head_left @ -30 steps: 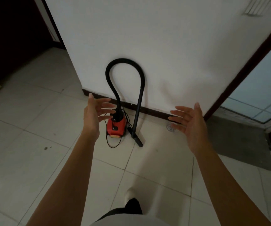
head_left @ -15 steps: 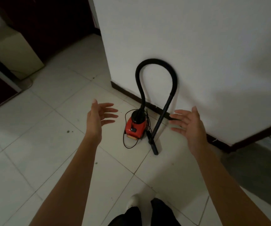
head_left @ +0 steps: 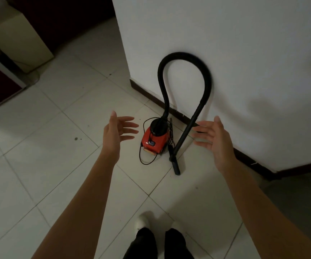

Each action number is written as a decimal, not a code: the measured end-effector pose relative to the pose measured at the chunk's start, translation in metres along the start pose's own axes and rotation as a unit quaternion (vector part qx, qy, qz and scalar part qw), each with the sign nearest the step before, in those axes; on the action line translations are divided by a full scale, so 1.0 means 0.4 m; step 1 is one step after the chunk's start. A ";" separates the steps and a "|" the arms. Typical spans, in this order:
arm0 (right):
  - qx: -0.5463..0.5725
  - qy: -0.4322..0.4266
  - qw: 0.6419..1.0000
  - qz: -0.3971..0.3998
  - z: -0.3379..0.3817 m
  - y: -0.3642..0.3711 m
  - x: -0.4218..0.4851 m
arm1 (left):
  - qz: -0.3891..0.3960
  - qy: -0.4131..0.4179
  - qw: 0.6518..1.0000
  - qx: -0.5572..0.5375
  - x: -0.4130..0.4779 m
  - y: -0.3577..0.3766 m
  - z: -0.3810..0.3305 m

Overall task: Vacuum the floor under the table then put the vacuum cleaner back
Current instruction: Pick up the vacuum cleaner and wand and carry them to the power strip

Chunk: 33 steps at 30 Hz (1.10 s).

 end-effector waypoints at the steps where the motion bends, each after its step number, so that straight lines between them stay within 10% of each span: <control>1: 0.001 -0.001 1.000 -0.003 -0.021 -0.012 0.025 | 0.002 -0.002 1.000 0.001 0.025 0.019 0.027; 18: -0.020 -0.047 0.996 -0.069 -0.780 -0.264 0.555 | 0.045 0.022 0.996 0.071 0.514 0.352 0.807; 33: -0.055 -0.142 0.981 -0.117 -0.991 -0.396 0.819 | 0.047 0.109 0.982 0.148 0.822 0.521 0.993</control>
Point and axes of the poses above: each hand's wrist, its own x-axis towards the middle knuckle, its own y-axis out of the palm, z = x × y, the point moved 9 cm from there along x, towards the middle knuckle, and after that the axes turned 12 degrees about x, right-handed, at the moved point
